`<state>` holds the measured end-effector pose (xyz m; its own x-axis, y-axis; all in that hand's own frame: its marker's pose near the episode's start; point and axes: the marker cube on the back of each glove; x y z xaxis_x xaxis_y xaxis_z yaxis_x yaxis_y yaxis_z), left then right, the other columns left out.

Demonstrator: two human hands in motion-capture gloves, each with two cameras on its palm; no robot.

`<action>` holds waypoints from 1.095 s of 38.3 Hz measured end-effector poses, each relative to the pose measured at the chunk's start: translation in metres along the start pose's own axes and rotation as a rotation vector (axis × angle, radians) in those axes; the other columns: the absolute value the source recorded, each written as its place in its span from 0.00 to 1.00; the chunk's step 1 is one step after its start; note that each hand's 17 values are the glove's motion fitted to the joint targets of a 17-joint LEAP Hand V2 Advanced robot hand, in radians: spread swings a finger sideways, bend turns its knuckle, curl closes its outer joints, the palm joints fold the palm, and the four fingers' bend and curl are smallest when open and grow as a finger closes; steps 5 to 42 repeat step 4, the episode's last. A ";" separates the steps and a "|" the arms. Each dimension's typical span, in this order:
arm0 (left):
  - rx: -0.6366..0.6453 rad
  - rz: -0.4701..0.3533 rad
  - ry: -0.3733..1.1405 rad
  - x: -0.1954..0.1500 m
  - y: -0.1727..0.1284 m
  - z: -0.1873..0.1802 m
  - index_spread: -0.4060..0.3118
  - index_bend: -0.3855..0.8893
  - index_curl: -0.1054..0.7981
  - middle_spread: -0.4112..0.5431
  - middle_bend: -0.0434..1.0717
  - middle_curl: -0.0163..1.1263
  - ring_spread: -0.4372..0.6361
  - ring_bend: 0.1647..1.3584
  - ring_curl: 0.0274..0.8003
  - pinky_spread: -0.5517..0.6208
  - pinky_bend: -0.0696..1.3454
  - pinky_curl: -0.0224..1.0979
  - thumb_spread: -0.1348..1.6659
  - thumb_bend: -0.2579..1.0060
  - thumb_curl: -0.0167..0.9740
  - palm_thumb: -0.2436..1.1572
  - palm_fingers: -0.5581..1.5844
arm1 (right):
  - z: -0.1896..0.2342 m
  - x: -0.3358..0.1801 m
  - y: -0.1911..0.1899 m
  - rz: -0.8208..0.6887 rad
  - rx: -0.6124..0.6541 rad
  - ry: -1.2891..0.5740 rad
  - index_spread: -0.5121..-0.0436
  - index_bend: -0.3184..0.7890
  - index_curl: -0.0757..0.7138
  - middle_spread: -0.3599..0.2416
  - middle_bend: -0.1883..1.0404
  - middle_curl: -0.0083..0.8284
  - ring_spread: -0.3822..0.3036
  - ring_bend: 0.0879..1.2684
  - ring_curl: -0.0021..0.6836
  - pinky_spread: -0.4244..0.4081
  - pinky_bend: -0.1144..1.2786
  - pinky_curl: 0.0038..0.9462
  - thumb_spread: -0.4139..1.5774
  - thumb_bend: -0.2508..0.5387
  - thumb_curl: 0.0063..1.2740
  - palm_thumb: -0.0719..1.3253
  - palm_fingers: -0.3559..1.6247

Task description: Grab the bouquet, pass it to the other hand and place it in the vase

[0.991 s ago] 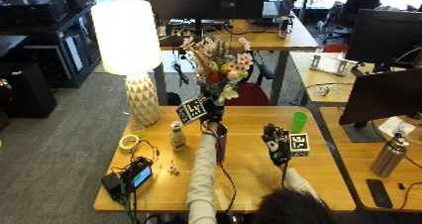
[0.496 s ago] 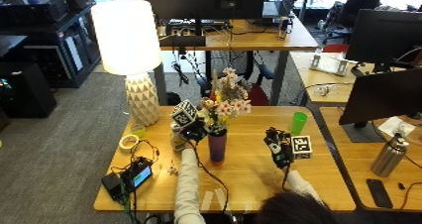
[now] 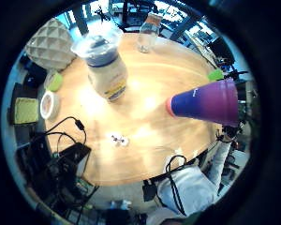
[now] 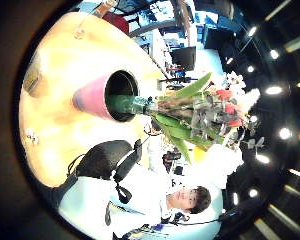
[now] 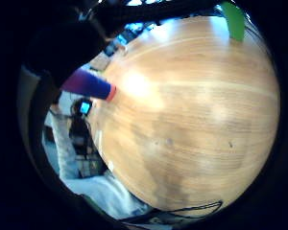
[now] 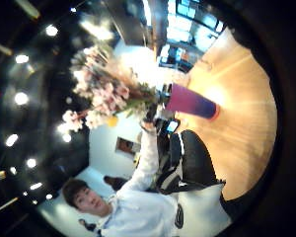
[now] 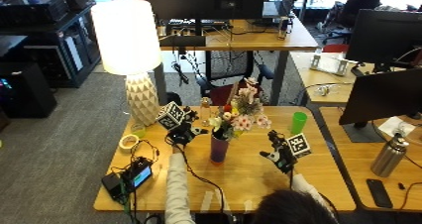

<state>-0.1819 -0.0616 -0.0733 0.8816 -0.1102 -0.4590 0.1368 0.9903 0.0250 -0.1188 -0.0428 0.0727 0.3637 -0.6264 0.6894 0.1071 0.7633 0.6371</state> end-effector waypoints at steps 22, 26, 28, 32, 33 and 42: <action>0.081 0.044 -0.018 0.002 -0.004 0.000 0.74 0.33 0.16 0.89 0.18 0.23 0.90 0.34 0.33 0.93 0.39 0.29 0.52 0.17 0.43 0.42 0.13 | 0.017 -0.003 -0.001 -0.121 -0.076 0.035 0.46 0.30 0.29 0.53 0.31 0.47 0.57 0.29 0.53 0.87 0.51 0.43 0.73 0.29 0.34 0.57 0.35; 0.081 0.044 -0.018 0.002 -0.004 0.000 0.74 0.33 0.16 0.89 0.18 0.23 0.90 0.34 0.33 0.93 0.39 0.29 0.52 0.17 0.43 0.42 0.13 | 0.017 -0.003 -0.001 -0.121 -0.076 0.035 0.46 0.30 0.29 0.53 0.31 0.47 0.57 0.29 0.53 0.87 0.51 0.43 0.73 0.29 0.34 0.57 0.35; 0.081 0.044 -0.018 0.002 -0.004 0.000 0.74 0.33 0.16 0.89 0.18 0.23 0.90 0.34 0.33 0.93 0.39 0.29 0.52 0.17 0.43 0.42 0.13 | 0.017 -0.003 -0.001 -0.121 -0.076 0.035 0.46 0.30 0.29 0.53 0.31 0.47 0.57 0.29 0.53 0.87 0.51 0.43 0.73 0.29 0.34 0.57 0.35; 0.081 0.044 -0.018 0.002 -0.004 0.000 0.74 0.33 0.16 0.89 0.18 0.23 0.90 0.34 0.33 0.93 0.39 0.29 0.52 0.17 0.43 0.42 0.13 | 0.017 -0.003 -0.001 -0.121 -0.076 0.035 0.46 0.30 0.29 0.53 0.31 0.47 0.57 0.29 0.53 0.87 0.51 0.43 0.73 0.29 0.34 0.57 0.35; 0.081 0.044 -0.018 0.002 -0.004 0.000 0.74 0.33 0.16 0.89 0.18 0.23 0.90 0.34 0.33 0.93 0.39 0.29 0.52 0.17 0.43 0.42 0.13 | 0.017 -0.003 -0.001 -0.121 -0.076 0.035 0.46 0.30 0.29 0.53 0.31 0.47 0.57 0.29 0.53 0.87 0.51 0.43 0.73 0.29 0.34 0.57 0.35; 0.081 0.044 -0.018 0.002 -0.004 0.000 0.74 0.33 0.16 0.89 0.18 0.23 0.90 0.34 0.33 0.93 0.39 0.29 0.52 0.17 0.43 0.42 0.13 | 0.017 -0.003 -0.001 -0.121 -0.076 0.035 0.46 0.30 0.29 0.53 0.31 0.47 0.57 0.29 0.53 0.87 0.51 0.43 0.73 0.29 0.34 0.57 0.35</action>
